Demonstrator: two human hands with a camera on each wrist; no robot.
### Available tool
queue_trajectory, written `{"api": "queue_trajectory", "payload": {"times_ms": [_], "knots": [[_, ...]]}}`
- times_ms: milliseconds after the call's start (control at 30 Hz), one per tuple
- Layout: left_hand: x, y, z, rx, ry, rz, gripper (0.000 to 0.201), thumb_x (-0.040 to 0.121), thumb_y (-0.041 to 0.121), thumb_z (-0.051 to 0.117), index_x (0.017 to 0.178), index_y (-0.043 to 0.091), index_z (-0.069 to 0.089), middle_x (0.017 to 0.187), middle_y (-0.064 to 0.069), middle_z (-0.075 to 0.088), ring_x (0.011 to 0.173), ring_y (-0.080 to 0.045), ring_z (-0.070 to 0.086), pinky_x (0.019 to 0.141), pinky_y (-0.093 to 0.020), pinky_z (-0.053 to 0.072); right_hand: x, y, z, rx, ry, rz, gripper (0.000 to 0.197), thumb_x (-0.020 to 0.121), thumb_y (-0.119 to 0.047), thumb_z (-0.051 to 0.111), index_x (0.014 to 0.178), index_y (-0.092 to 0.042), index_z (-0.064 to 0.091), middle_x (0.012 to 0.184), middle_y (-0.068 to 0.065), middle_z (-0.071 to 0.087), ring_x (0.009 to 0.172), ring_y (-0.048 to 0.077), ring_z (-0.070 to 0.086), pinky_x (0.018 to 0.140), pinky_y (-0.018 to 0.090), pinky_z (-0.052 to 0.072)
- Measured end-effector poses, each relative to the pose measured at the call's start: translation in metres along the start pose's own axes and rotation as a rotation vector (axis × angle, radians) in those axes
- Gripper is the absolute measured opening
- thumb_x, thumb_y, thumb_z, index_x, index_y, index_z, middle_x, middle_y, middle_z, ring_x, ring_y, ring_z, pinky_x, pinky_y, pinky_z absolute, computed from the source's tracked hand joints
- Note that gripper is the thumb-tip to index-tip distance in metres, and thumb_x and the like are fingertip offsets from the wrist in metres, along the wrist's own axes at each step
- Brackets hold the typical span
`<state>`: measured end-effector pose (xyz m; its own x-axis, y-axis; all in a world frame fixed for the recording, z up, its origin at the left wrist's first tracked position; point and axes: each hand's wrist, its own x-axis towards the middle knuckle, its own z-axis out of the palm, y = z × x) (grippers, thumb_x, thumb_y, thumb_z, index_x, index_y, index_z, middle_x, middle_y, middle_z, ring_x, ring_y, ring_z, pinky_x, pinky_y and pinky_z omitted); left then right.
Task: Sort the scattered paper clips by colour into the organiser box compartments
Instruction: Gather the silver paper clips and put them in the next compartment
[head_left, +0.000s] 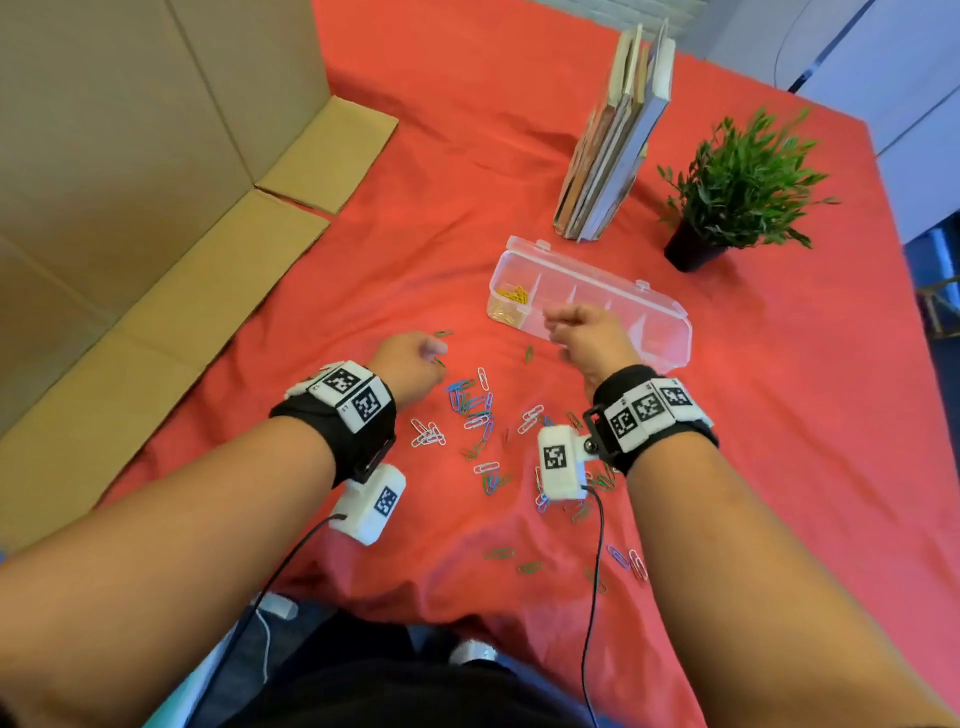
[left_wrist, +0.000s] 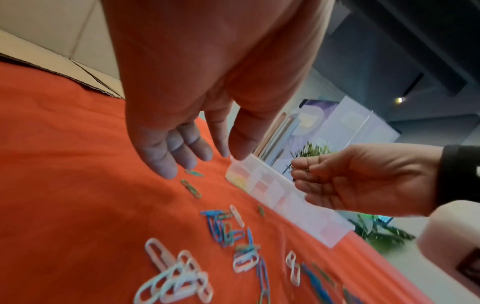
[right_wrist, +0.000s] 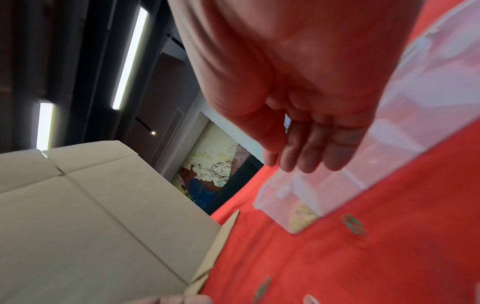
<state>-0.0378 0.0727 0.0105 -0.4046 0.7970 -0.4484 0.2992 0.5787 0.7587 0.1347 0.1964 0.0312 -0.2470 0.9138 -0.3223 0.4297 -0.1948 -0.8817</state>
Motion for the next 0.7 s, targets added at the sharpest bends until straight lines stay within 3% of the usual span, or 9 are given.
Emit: {"api": "queue_trajectory", "payload": {"times_ms": [100, 167, 333, 400, 467, 567, 633, 700], "knots": [[-0.016, -0.012, 0.014, 0.163, -0.002, 0.013, 0.037, 0.075, 0.005, 0.063, 0.111, 0.015, 0.064, 0.115, -0.012, 0.065, 0.106, -0.025, 0.061, 0.090, -0.029, 0.045, -0.017, 0.040, -0.014, -0.224, -0.038, 0.082, 0.031, 0.084, 0.007, 0.048, 0.102, -0.011, 0.066, 0.075, -0.002, 0.059, 0.060, 0.008, 0.049, 0.045, 0.009, 0.039], [-0.025, -0.020, 0.023, 0.258, 0.013, 0.030, 0.036, 0.073, 0.010, 0.067, 0.108, 0.018, 0.066, 0.110, -0.013, 0.066, 0.103, -0.027, 0.061, 0.091, -0.031, 0.046, -0.026, 0.063, -0.027, -0.338, -0.032, 0.105, 0.029, 0.083, 0.003, 0.050, 0.097, -0.016, 0.066, 0.080, 0.001, 0.061, 0.067, 0.017, 0.055, 0.056, 0.018, 0.046], [-0.043, -0.032, 0.048, 0.382, -0.002, 0.117, 0.033, 0.072, 0.018, 0.072, 0.104, 0.018, 0.068, 0.103, -0.010, 0.068, 0.103, -0.025, 0.057, 0.088, -0.028, 0.042, -0.051, 0.105, -0.049, -0.559, -0.059, 0.164, 0.024, 0.078, -0.004, 0.052, 0.088, -0.022, 0.066, 0.088, 0.005, 0.066, 0.082, 0.019, 0.060, 0.084, 0.031, 0.051], [-0.045, -0.034, 0.063, 0.431, -0.034, 0.168, 0.044, 0.071, 0.024, 0.073, 0.113, 0.024, 0.065, 0.112, -0.011, 0.062, 0.110, -0.026, 0.054, 0.094, -0.030, 0.041, -0.062, 0.120, -0.049, -0.645, -0.075, 0.135, 0.029, 0.077, -0.009, 0.057, 0.101, -0.022, 0.066, 0.101, 0.008, 0.065, 0.095, 0.025, 0.061, 0.094, 0.034, 0.049], [-0.049, -0.032, 0.077, 0.497, -0.050, 0.211, 0.059, 0.067, 0.036, 0.075, 0.123, 0.038, 0.056, 0.129, -0.008, 0.047, 0.121, -0.028, 0.044, 0.104, -0.035, 0.036, -0.075, 0.128, -0.044, -0.721, -0.064, 0.080, 0.043, 0.075, -0.015, 0.061, 0.116, -0.027, 0.060, 0.115, 0.012, 0.053, 0.104, 0.030, 0.057, 0.101, 0.036, 0.044], [-0.062, -0.028, 0.095, 0.618, -0.059, 0.165, 0.069, 0.060, 0.051, 0.074, 0.122, 0.054, 0.045, 0.138, 0.003, 0.028, 0.124, -0.028, 0.032, 0.102, -0.047, 0.034, -0.093, 0.134, -0.028, -0.761, -0.084, -0.031, 0.043, 0.073, -0.020, 0.065, 0.116, -0.028, 0.058, 0.116, 0.012, 0.045, 0.105, 0.031, 0.052, 0.100, 0.036, 0.043], [-0.067, -0.029, 0.103, 0.663, -0.063, 0.169, 0.067, 0.058, 0.049, 0.076, 0.119, 0.052, 0.047, 0.131, 0.004, 0.031, 0.119, -0.026, 0.034, 0.098, -0.046, 0.036, -0.100, 0.137, -0.021, -0.784, -0.134, -0.099, 0.031, 0.075, -0.016, 0.063, 0.105, -0.020, 0.061, 0.112, 0.014, 0.047, 0.104, 0.032, 0.052, 0.096, 0.037, 0.044], [-0.065, -0.031, 0.105, 0.598, -0.062, 0.200, 0.056, 0.061, 0.035, 0.078, 0.113, 0.040, 0.057, 0.120, -0.001, 0.039, 0.112, -0.026, 0.043, 0.094, -0.038, 0.039, -0.100, 0.133, -0.022, -0.787, -0.187, -0.110, 0.020, 0.075, -0.009, 0.062, 0.095, -0.013, 0.064, 0.110, 0.016, 0.052, 0.103, 0.032, 0.054, 0.093, 0.035, 0.045]]}}
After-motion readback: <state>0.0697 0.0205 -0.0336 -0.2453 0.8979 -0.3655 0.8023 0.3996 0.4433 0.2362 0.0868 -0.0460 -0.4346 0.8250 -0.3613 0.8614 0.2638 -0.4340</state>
